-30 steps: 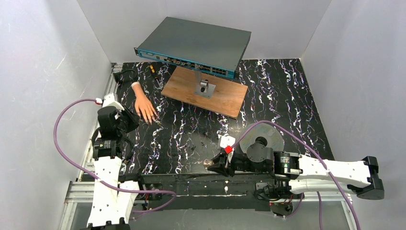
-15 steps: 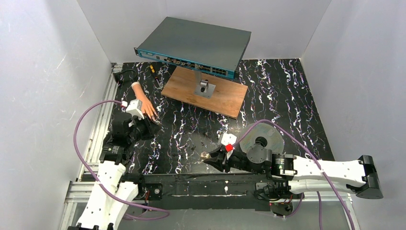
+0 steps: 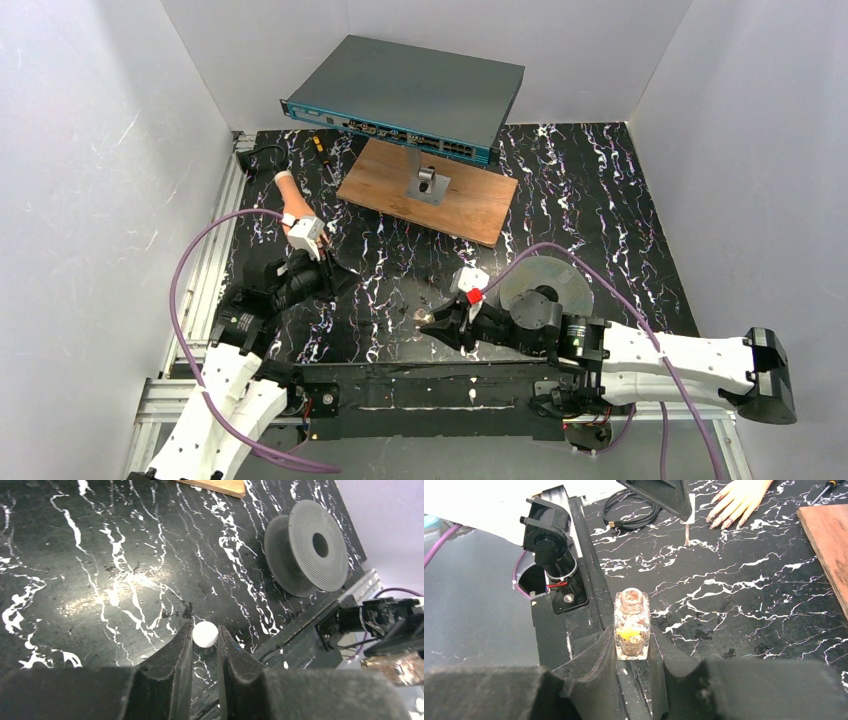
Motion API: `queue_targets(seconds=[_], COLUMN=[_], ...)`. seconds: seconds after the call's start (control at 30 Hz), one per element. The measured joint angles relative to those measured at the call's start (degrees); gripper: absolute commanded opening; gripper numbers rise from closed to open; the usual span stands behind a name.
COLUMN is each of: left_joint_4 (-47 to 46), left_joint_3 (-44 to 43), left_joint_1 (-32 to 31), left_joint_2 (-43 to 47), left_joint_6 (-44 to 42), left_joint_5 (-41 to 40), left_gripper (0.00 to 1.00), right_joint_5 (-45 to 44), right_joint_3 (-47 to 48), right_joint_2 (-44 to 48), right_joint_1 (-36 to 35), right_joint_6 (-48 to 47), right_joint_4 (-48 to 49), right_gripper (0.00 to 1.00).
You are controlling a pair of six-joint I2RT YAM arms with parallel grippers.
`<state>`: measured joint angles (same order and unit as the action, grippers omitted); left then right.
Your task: Paint the nails
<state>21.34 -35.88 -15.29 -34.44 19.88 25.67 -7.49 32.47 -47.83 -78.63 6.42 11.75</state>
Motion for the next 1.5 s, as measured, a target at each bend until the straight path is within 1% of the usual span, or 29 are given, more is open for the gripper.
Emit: queue_targets(seconds=[0.3,0.43,0.6,0.77,0.97,1.23,1.5], left_joint_4=[-0.3,-0.1,-1.4,-3.1,-5.7,-11.2,-14.2], left_joint_3=[-0.5,-1.0,-1.3,-0.7,-0.1,1.2,1.8], left_joint_1=[-0.6,-0.6,-0.7,-0.9,-1.1,-1.1,-1.1], left_joint_2=[-0.7,-0.7,-0.5,1.3,3.3,6.0,6.3], left_joint_6=[-0.4,-0.1,1.6,2.8,3.7,6.4,8.0], left_joint_5=[7.9,11.3,17.3,21.3,24.6,28.9,31.9], left_gripper=[0.00,0.00,0.00,0.00,0.00,0.00,0.00], right_joint_5=[10.0,15.1,25.6,32.0,34.3,34.7,34.7], right_joint_3=[0.3,1.3,1.4,2.0,4.1,5.6,7.3], right_joint_2=[-0.5,-2.2,-4.6,-9.6,-14.4,-18.1,-18.7], right_joint_1=[9.9,12.3,15.6,16.4,16.4,16.3,16.2], right_joint_6=[4.6,5.6,6.8,7.3,8.0,8.3,7.9], right_joint_4=[-1.0,-2.3,-1.7,-1.2,-1.1,-0.2,-0.8], right_gripper=[0.01,0.01,0.01,0.01,0.01,0.01,0.01])
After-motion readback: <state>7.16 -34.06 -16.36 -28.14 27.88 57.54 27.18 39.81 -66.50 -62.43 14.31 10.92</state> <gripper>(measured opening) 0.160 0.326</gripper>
